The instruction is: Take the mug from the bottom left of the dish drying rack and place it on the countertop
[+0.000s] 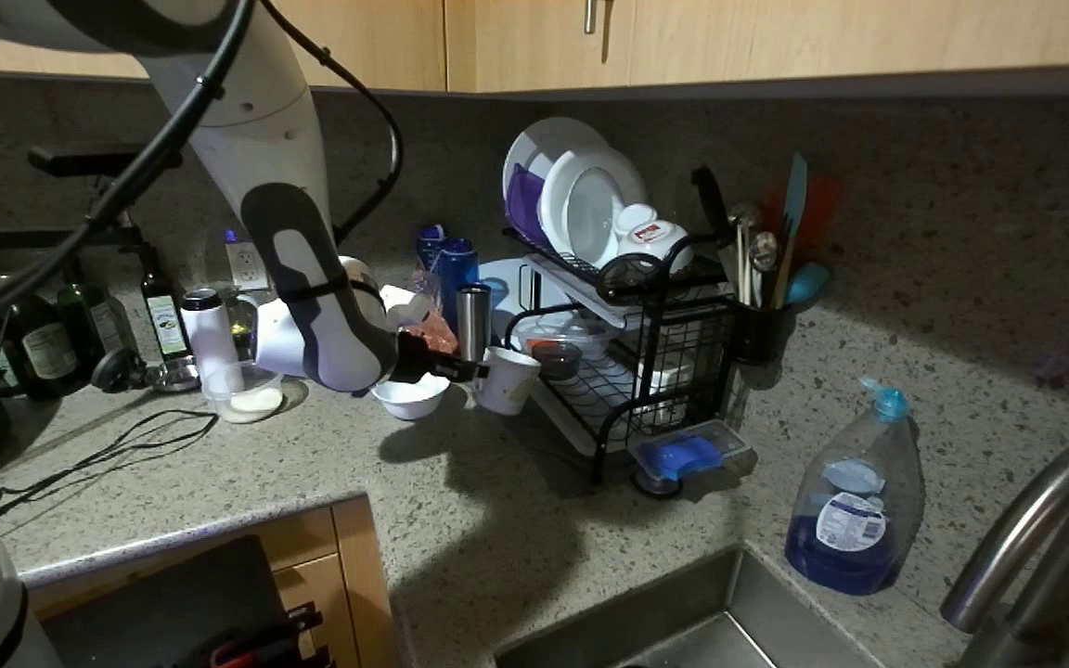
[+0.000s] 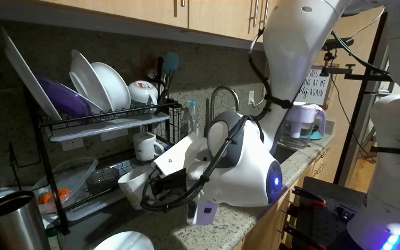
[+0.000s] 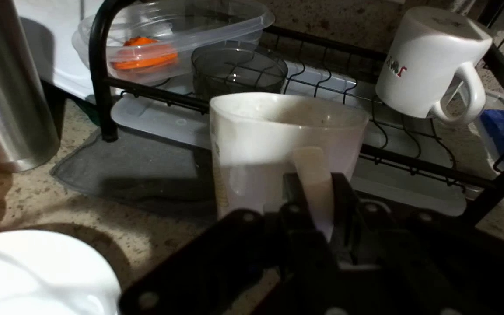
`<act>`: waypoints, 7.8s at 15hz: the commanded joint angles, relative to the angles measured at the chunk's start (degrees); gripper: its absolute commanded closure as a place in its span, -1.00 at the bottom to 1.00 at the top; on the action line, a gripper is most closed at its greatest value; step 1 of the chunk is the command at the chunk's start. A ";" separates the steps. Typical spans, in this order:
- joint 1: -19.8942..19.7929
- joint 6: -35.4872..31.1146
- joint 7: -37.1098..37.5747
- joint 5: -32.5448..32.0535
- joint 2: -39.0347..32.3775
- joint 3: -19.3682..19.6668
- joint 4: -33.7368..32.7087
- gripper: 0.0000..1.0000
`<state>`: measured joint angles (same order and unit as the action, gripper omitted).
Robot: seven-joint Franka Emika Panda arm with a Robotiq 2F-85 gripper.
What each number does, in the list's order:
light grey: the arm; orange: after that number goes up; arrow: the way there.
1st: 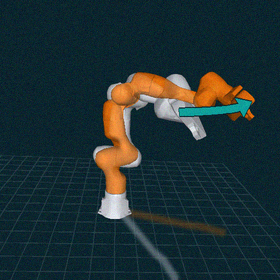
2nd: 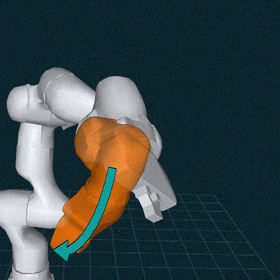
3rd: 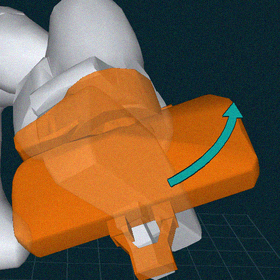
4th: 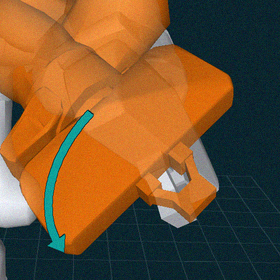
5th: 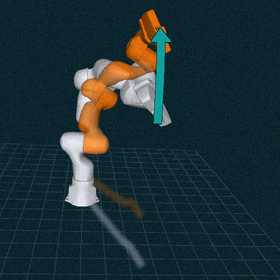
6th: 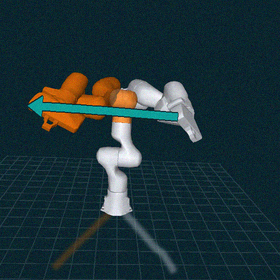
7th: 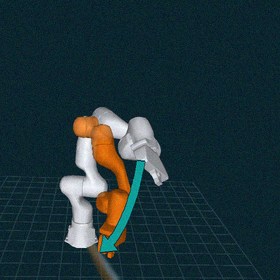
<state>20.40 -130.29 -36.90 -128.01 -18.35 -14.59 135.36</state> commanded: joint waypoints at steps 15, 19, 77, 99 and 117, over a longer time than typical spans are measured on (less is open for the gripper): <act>0.73 10.36 4.21 -6.28 -3.76 -0.13 2.79 0.90; 0.60 11.37 6.67 -7.54 -5.22 0.29 2.71 0.90; 2.32 17.29 18.37 -6.89 -10.78 -2.08 6.11 0.90; 3.43 19.70 17.38 -5.42 -6.69 -4.31 9.66 -1.00; 3.16 17.15 16.01 -8.43 5.26 -7.56 13.09 -1.00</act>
<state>23.25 -111.94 -20.35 -135.13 -17.46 -21.88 146.57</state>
